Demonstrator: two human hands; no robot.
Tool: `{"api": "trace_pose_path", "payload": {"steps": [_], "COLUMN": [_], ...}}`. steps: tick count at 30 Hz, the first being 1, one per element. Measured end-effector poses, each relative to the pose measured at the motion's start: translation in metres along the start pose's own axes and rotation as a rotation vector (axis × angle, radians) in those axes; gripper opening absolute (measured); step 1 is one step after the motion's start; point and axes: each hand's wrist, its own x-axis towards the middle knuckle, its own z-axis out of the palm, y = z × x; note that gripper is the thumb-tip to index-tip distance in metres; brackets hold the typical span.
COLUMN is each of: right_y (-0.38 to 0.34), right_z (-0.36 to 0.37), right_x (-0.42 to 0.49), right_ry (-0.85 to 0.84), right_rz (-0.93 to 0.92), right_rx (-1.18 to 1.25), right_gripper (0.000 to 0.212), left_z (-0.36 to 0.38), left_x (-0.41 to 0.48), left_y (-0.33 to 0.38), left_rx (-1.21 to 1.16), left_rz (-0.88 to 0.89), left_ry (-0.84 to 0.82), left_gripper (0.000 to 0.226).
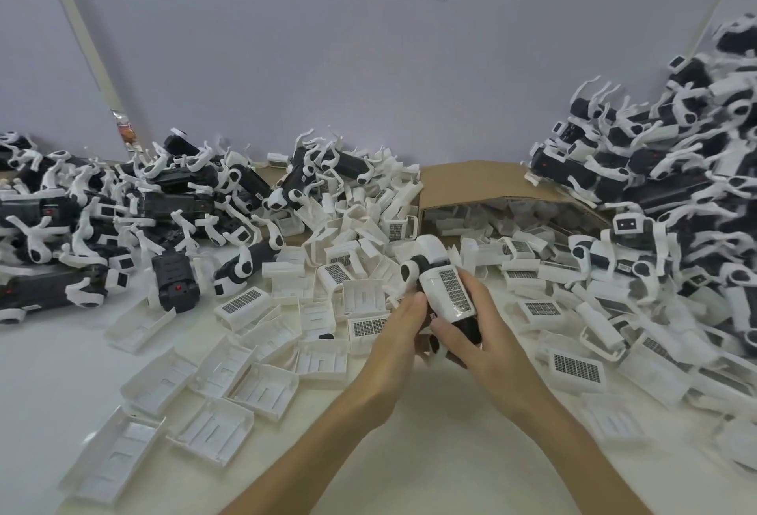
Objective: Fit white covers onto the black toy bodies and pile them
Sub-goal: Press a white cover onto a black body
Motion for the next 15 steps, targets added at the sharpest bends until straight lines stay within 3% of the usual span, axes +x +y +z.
{"api": "trace_pose_path", "payload": {"steps": [3,9,15], "right_y": [-0.002,0.006,0.009], "right_z": [-0.004,0.000,-0.002], "right_x": [0.001,0.001,0.001], "right_ry": [0.024,0.031,0.091], "right_rz": [-0.025,-0.028,-0.067], "right_rx": [-0.096,-0.155,-0.201], "right_gripper": [0.059,0.087,0.086], "left_z": [-0.003,-0.002,-0.004], "left_x": [0.000,-0.002,0.000], "left_y": [0.003,0.001,-0.004], "left_rx": [0.053,0.090,0.130], "left_rz": [0.043,0.087,0.088], "left_ry": [-0.024,-0.048,-0.080], "left_gripper": [0.038,0.028,0.044]}}
